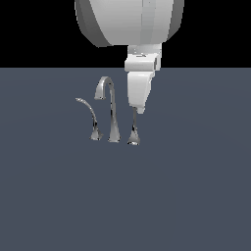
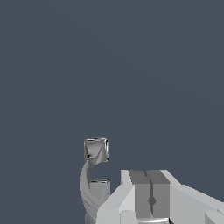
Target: Turn on the faucet by rotating a designated handle.
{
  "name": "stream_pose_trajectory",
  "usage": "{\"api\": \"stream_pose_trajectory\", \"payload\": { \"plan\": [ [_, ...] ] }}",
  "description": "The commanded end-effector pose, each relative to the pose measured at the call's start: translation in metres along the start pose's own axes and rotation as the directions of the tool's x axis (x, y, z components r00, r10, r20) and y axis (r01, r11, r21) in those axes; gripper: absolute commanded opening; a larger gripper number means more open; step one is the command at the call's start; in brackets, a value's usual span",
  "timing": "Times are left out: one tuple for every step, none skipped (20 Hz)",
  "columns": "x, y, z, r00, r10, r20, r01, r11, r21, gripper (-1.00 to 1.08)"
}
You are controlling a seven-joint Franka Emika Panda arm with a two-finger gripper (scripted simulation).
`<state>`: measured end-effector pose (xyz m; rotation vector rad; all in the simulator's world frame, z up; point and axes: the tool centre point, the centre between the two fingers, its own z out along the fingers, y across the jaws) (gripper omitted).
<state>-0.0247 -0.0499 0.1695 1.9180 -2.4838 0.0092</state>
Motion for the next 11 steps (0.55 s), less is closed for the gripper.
{"api": "stream_pose_trajectory", "payload": {
  "plan": [
    [-0.018,-0.001,0.000,1.000,-0.016,0.003,0.016,1.000,-0.001,-1.00],
    [-0.024,-0.002,0.000,1.000,-0.020,0.003,0.020,1.000,-0.001,-1.00],
    [-0.030,-0.003,0.000,1.000,-0.023,0.003,0.023,1.000,-0.001,-1.00],
    [-0.036,-0.003,0.000,1.000,-0.026,0.004,0.026,1.000,-0.001,-1.00],
    [-0.042,-0.004,0.000,1.000,-0.030,0.004,0.030,1.000,-0.001,-1.00],
    [-0.048,-0.005,-0.001,0.999,-0.033,0.005,0.033,0.999,-0.002,-1.00],
    [-0.054,-0.006,-0.001,0.999,-0.036,0.005,0.036,0.999,-0.002,-1.00],
    [-0.060,-0.006,-0.001,0.999,-0.039,0.006,0.039,0.999,-0.002,-1.00],
    [-0.066,-0.007,-0.001,0.999,-0.042,0.006,0.042,0.999,-0.002,-1.00],
    [-0.072,-0.008,-0.001,0.999,-0.045,0.006,0.045,0.999,-0.002,-1.00],
    [-0.072,-0.008,-0.001,0.999,-0.045,0.006,0.045,0.999,-0.002,-1.00]
  ]
}}
